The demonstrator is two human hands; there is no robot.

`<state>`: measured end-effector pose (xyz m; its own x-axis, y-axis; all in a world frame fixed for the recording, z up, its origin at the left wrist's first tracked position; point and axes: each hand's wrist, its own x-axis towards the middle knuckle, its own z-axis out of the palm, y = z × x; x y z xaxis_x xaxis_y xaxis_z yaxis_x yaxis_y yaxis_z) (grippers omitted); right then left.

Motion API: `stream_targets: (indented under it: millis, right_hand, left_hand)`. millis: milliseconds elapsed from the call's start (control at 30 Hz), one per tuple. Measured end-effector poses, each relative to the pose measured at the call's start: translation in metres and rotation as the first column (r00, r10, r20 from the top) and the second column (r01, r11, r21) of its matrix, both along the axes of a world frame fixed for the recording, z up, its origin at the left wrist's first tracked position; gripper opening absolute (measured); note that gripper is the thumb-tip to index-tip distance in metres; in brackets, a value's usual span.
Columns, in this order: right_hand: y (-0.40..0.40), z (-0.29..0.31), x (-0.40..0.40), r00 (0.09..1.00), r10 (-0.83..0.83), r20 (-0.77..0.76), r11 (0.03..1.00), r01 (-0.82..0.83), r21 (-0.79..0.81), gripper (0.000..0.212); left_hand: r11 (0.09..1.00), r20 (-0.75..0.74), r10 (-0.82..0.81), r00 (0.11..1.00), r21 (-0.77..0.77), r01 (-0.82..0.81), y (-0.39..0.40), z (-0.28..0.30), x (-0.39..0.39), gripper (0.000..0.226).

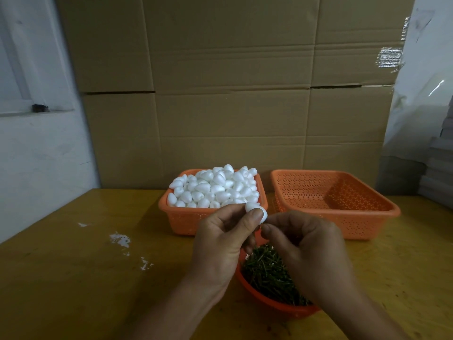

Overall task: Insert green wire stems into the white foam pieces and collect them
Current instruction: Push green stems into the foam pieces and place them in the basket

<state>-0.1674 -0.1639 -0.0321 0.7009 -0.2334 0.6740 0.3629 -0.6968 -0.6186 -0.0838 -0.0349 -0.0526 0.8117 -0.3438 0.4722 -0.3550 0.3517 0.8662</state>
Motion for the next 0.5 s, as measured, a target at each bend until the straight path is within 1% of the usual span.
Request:
stream_targets:
  millis: [67,167,267,333,400,500]
  right_hand:
    - [-0.0001,-0.0006,0.0005,1.000,-0.004,0.003,1.000,0.004,-0.006,0.019]
    - [0.0015,-0.0011,0.0012,1.000,-0.012,0.011,1.000,0.012,-0.003,0.025]
    - [0.0028,-0.0027,0.0017,1.000,-0.025,0.004,1.000,0.025,0.011,0.027]
    - [0.0039,-0.0028,0.0014,1.000,-0.022,0.001,1.000,0.022,0.013,0.027]
    - [0.0045,-0.0029,0.0012,1.000,-0.016,-0.001,1.000,0.016,0.017,0.026]
    - [0.0042,-0.0044,0.0021,0.999,-0.001,-0.032,0.999,0.002,0.049,0.018]
  left_hand:
    - [1.000,0.035,0.025,0.999,0.014,-0.025,0.0005,0.0003,0.0000,0.033]
    - [0.997,0.110,0.059,0.992,0.044,-0.065,0.0029,0.0021,-0.0004,0.029]
    - [0.996,0.197,0.049,0.979,0.059,-0.061,0.0051,0.0043,-0.0018,0.013]
    - [0.996,0.215,0.039,0.976,0.064,-0.054,0.0063,0.0055,-0.0020,0.007]
    - [0.996,0.215,0.034,0.976,0.073,-0.051,0.0074,0.0063,-0.0016,0.007]
    - [0.997,0.201,0.010,0.979,0.075,-0.025,0.0089,0.0074,-0.0007,0.010]
